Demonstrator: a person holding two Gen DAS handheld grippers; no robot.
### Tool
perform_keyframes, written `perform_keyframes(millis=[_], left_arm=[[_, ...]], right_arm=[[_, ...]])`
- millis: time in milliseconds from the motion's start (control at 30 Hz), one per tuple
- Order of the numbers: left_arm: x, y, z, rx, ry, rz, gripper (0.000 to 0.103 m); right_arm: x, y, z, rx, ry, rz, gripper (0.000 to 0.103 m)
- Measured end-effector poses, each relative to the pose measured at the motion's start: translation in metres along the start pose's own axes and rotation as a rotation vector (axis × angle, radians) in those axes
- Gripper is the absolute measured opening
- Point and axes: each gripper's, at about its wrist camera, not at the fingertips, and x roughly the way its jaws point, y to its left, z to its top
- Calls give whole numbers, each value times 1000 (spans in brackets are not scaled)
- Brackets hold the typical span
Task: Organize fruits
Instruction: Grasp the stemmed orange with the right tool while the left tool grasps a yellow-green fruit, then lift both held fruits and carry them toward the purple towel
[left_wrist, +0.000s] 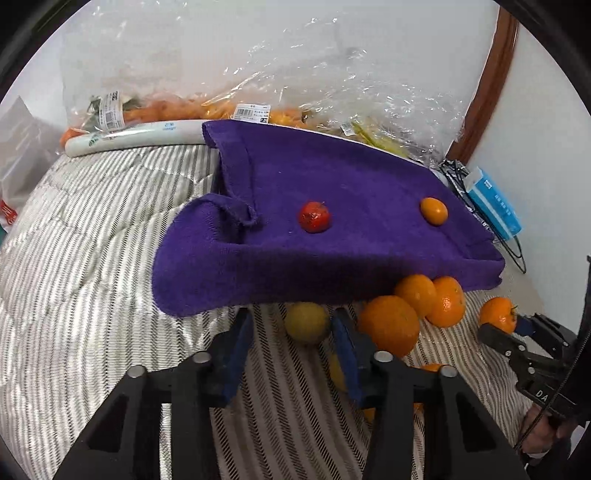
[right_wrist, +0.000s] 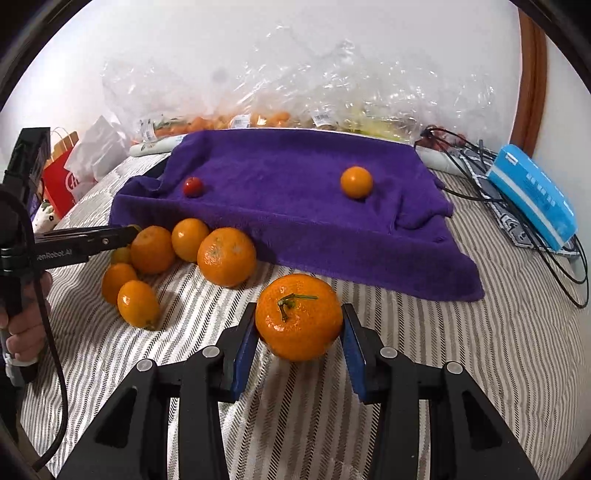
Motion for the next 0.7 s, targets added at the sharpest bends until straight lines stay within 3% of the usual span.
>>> perform_keyframes(millis=[67,300,433,700], left_arm=[[2,-1,0,12,11,-21,25],[-7,3,-4,-7,-31,31,25],[-5,11,-4,-53,-20,52,25],[-6,9,-4,-52,-23,75,25]], right_arm=[[2,0,0,4,11,-3,43],[0,0,-1,3,-4,-10,43],[-2,-2,-1,8,-15,-4,43],[4,4,0,-28,14,-32,43]])
